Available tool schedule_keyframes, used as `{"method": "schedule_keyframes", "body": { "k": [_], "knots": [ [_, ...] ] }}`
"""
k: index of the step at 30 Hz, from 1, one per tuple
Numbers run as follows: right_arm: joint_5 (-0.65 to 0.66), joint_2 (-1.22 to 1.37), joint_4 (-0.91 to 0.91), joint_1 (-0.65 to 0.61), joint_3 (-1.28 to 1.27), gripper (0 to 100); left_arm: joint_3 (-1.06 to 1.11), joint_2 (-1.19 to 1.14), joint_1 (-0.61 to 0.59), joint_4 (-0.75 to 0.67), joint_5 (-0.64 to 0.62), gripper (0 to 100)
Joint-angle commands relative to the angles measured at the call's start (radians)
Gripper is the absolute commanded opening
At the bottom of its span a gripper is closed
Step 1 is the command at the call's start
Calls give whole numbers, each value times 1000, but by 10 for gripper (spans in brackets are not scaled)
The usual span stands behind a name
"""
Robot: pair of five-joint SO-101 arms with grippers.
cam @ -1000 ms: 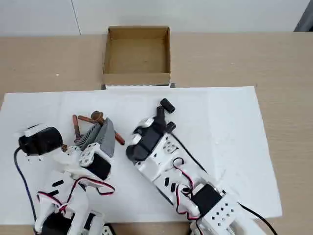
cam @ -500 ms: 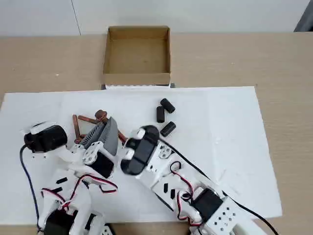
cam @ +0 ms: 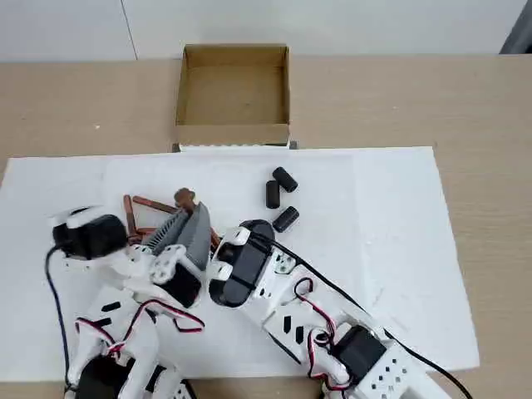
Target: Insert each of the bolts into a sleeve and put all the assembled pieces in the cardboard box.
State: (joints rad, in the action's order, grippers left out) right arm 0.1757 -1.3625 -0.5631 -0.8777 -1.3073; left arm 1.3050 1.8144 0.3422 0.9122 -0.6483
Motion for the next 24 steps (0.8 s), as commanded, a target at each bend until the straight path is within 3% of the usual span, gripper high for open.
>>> {"method": "schedule_keyframes", "body": {
  "k": [1, 11, 20, 24],
  "knots": [
    [5, -41, 7, -1, 21, 4, -1, 8, 48, 52, 55, 5],
    [8, -41, 12, 53, 25, 4, -36, 8, 86, 204, 133, 5],
    [8, -41, 12, 54, 23, 4, -25, 8, 77, 210, 161, 6],
    [8, -41, 12, 54, 21, 4, -24, 8, 20, 209, 190, 96]
  ]
}}
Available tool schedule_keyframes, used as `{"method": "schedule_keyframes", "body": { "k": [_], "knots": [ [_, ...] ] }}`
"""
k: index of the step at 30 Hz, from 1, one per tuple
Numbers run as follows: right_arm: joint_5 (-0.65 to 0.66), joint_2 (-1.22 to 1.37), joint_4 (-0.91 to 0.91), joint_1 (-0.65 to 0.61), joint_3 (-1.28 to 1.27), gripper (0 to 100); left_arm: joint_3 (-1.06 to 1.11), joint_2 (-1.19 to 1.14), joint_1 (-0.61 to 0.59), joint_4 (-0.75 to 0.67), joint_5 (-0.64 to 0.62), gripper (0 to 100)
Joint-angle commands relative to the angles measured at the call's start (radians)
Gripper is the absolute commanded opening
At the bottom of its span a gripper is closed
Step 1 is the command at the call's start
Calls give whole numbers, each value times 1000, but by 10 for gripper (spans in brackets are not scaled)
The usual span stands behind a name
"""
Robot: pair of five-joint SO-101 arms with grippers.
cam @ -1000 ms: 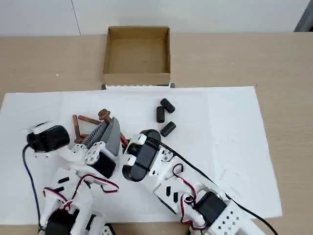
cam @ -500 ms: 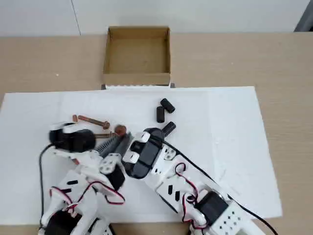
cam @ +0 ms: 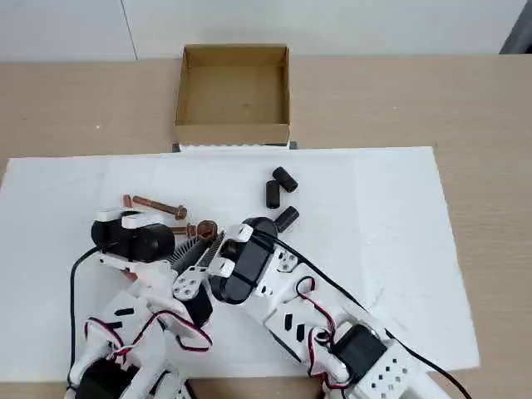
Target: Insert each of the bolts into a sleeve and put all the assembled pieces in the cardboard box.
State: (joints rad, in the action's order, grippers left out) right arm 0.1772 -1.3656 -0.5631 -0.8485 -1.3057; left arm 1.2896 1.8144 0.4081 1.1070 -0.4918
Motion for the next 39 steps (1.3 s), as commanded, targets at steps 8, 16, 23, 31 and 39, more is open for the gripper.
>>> {"method": "schedule_keyframes", "body": {
  "k": [8, 16, 23, 31, 39],
  "knots": [
    [2, -36, 12, 25, 18, 4, -12, 8, -124, 20, 86, 206],
    [2, -28, 5, 25, 17, 4, -50, 8, -117, 17, 66, 206],
    [3, -38, 13, 25, -26, 4, -110, 8, -35, 21, 58, 206],
    [3, -38, 13, 25, -28, 4, -111, 8, -31, 18, 60, 205],
    [0, -38, 13, 96, -28, 4, -114, 8, -181, -44, 98, 5]
  ]
}}
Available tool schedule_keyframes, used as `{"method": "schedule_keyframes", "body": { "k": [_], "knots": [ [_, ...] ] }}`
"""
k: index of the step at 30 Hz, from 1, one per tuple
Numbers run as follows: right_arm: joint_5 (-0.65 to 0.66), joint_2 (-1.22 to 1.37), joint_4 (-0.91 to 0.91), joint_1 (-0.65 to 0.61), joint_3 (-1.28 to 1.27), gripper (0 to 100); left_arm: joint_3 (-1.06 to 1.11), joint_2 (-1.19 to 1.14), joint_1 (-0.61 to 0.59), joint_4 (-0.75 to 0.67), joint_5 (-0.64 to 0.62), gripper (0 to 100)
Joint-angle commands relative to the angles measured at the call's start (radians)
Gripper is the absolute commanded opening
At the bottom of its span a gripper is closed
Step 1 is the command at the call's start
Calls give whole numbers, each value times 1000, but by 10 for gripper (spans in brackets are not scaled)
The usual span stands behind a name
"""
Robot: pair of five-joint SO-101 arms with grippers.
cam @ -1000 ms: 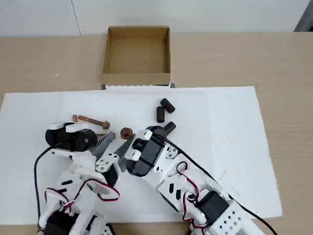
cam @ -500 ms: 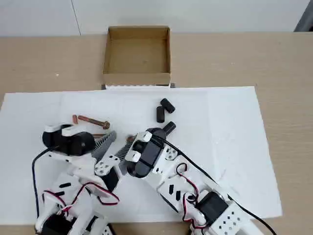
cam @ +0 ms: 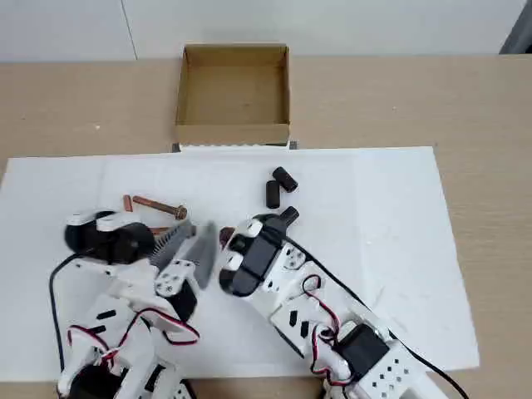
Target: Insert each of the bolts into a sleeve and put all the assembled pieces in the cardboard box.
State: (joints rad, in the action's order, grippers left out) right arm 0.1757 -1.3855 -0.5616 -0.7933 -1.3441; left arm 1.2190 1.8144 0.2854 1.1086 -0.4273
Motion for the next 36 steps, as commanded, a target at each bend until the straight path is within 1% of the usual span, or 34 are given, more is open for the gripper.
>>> {"method": "schedule_keyframes", "body": {
  "k": [1, 3, 6, 9, 12, 16, 20, 24, 33, 36],
  "knots": [
    [2, -18, 10, 59, 11, 4, -44, 8, -74, -55, 61, 17],
    [-3, -18, 10, 99, 11, 4, -39, 8, -101, -81, 121, 6],
    [-64, -13, 4, 171, 17, 4, -28, 8, -144, -83, 212, 6],
    [-120, -8, 4, 254, 18, 4, 39, 8, -224, -83, 285, 6],
    [-181, -5, -21, 314, 52, 4, 117, 8, -305, -86, 318, 6],
    [-235, 41, -117, 323, 184, 4, 193, 8, -336, -86, 324, 6],
    [-262, 222, -154, 328, 361, 4, 249, 8, -333, -86, 327, 6],
    [-258, 429, -153, 328, 552, 4, 294, 8, -333, -86, 367, 6],
    [-253, 862, -145, 329, 927, 4, 318, 8, -334, -86, 368, 6],
    [-175, 1018, -143, 329, 1068, 4, 344, 8, -334, -86, 396, 6]
  ]
}}
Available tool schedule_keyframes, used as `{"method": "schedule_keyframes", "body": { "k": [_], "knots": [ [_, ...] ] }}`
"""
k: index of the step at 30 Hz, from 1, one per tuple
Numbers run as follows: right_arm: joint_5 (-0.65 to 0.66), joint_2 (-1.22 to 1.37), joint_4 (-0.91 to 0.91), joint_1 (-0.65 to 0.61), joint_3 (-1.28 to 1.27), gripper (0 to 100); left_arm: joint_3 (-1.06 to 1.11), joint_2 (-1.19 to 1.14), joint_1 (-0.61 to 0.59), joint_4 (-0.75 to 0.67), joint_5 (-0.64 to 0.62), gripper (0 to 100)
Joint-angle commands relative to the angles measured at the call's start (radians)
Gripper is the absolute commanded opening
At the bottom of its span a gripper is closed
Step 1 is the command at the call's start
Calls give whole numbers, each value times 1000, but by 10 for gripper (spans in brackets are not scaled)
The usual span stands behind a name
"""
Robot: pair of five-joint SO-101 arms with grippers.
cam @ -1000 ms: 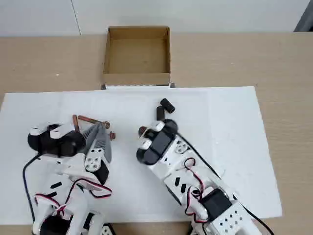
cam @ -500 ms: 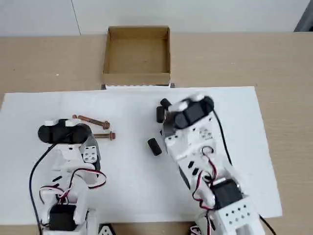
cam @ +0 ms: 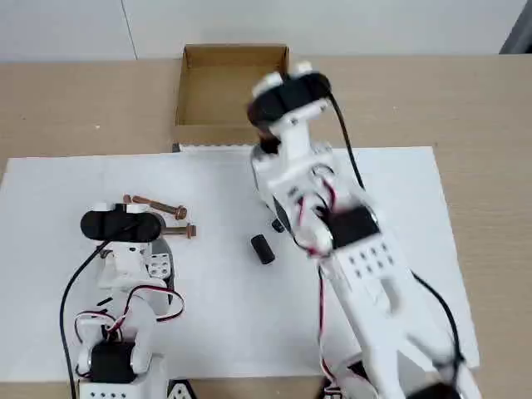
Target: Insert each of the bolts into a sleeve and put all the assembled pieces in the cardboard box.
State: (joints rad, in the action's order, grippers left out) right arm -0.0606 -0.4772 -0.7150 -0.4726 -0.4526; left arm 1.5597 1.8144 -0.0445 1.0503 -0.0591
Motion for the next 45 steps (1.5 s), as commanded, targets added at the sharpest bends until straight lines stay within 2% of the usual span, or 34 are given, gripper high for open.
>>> {"method": "schedule_keyframes", "body": {
  "k": [1, 6, 15, 24, 31, 36, 45],
  "knots": [
    [87, 162, 10, 8, 224, 4, 8, 8, -5, -28, 49, 6],
    [187, 401, 10, 10, 480, 4, 24, 8, -9, -28, 135, 6],
    [385, 780, 41, 51, 896, 4, 61, 8, -3, -28, 143, 6],
    [549, 1055, 110, 65, 1094, 4, 96, 8, -9, -66, 141, 6],
    [565, 1205, 200, 68, 1166, 13, 99, 8, -9, -75, 141, 6],
    [565, 1248, 199, 68, 1195, 122, 99, 8, -9, -75, 141, 6],
    [565, 1248, 199, 68, 1195, 91, 99, 8, -9, -75, 141, 6]
  ]
}}
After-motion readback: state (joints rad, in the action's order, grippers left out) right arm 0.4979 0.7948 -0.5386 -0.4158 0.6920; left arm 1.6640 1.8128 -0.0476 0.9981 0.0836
